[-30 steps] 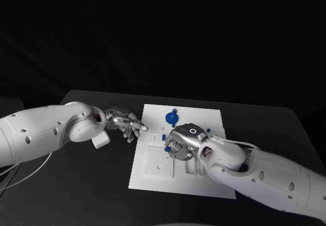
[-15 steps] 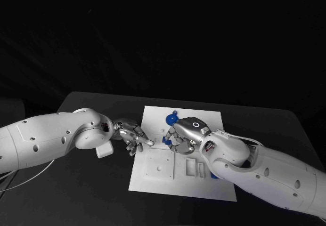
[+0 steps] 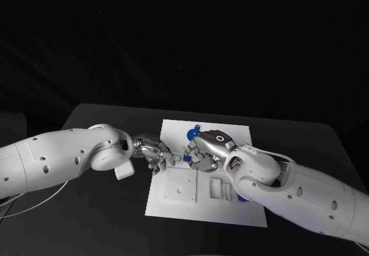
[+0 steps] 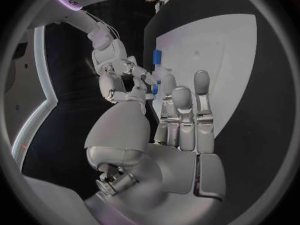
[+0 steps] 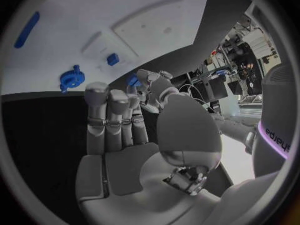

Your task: Assemble the parts on the task board

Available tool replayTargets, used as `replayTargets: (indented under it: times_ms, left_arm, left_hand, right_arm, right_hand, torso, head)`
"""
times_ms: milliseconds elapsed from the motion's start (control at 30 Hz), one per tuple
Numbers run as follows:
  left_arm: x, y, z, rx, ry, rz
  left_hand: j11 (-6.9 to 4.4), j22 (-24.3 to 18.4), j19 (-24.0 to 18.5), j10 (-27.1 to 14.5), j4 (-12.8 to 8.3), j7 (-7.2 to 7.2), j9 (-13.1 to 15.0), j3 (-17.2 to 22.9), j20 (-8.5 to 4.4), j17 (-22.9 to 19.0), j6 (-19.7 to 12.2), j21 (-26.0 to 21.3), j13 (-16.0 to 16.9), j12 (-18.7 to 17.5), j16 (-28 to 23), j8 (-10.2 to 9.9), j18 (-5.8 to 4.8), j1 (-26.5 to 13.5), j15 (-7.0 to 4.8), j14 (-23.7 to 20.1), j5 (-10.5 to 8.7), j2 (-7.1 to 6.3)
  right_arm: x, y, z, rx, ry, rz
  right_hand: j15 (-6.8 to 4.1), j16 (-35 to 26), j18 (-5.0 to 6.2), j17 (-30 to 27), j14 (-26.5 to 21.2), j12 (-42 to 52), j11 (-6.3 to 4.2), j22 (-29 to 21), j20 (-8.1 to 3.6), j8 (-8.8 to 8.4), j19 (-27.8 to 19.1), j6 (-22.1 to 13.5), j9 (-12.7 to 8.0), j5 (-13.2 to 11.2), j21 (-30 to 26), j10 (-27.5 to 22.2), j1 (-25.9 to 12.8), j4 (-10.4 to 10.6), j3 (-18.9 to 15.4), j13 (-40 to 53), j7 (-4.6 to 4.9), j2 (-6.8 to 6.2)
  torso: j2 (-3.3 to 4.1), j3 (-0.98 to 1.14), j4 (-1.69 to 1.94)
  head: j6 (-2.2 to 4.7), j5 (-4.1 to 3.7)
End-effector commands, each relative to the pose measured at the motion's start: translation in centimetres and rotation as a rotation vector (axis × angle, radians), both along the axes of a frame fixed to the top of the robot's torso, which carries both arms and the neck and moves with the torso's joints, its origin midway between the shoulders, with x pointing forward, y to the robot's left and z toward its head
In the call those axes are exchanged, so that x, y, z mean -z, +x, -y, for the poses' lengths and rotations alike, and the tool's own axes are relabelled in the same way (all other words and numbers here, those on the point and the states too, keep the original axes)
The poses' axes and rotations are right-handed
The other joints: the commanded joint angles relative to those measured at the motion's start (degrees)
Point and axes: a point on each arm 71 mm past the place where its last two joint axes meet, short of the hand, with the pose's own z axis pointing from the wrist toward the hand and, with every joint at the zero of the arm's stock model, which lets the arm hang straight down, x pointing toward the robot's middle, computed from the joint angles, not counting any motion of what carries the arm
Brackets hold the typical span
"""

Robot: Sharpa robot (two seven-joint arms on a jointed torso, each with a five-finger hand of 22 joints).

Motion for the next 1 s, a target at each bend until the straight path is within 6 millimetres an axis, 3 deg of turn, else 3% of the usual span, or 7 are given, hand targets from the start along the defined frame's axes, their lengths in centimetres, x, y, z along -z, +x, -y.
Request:
replayTargets:
  times_ms: [33,467,1000]
  left_arm:
    - [-0.39,0.27,0.4,-0.028,-0.06,0.041]
    - [-0.48,0.34,1.13,-0.008,-0.065,0.076]
    - [-0.4,0.57,1.05,0.009,-0.032,0.104]
  left_hand:
    - [0.03,0.6,-0.4,-0.5,0.4,0.11,0.9,0.2,-0.18,-0.3,-0.4,0.2,0.0,0.2,0.2,-0.2,-0.23,-0.1,0.05,-0.6,-0.14,-0.32]
    - [0.54,0.7,-0.7,-1.5,-3.1,0.72,0.4,-1.3,0.2,-1.6,-0.3,-0.2,-0.9,-0.8,0.6,-3.5,0.03,1.2,0.44,-1.1,0.93,1.49]
    - [0.57,0.8,-0.6,-1.6,-4.9,0.82,-0.1,-1.8,0.24,-1.8,-0.3,-0.1,-1.1,-1.1,1.0,-4.2,0.1,2.1,0.45,-1.2,1.01,2.47]
  right_arm:
    - [-0.11,-0.1,-0.19,-0.009,0.011,0.0]
    - [-0.35,-0.19,-0.61,-0.019,0.023,0.003]
    - [-0.62,-0.16,-0.81,-0.024,0.028,0.006]
  right_hand:
    - [-0.33,0.1,-0.78,0.1,0.1,-0.2,-0.1,1.7,-0.5,0.12,3.0,0.4,0.0,0.4,0.1,0.5,-0.1,0.3,-0.1,0.0,-0.13,-0.32]
    - [-0.32,0.0,-0.75,0.0,0.1,-0.4,-0.09,1.6,-0.49,0.13,3.0,0.3,-0.1,0.3,-0.1,0.4,0.1,0.5,0.0,-0.1,-0.1,-0.42]
    - [-0.32,-0.1,-0.7,0.0,0.1,-0.4,-0.08,1.6,-0.48,0.13,3.0,0.3,-0.1,0.3,-0.1,0.4,0.2,0.6,0.0,-0.1,-0.09,-0.5]
  torso:
    - [0.02,0.0,-0.03]
    - [0.01,0.04,-0.01]
    - [-0.01,0.02,-0.02]
  head:
    - [0.0,-0.08]
    - [-0.3,0.0]
    - [-0.32,-0.12]
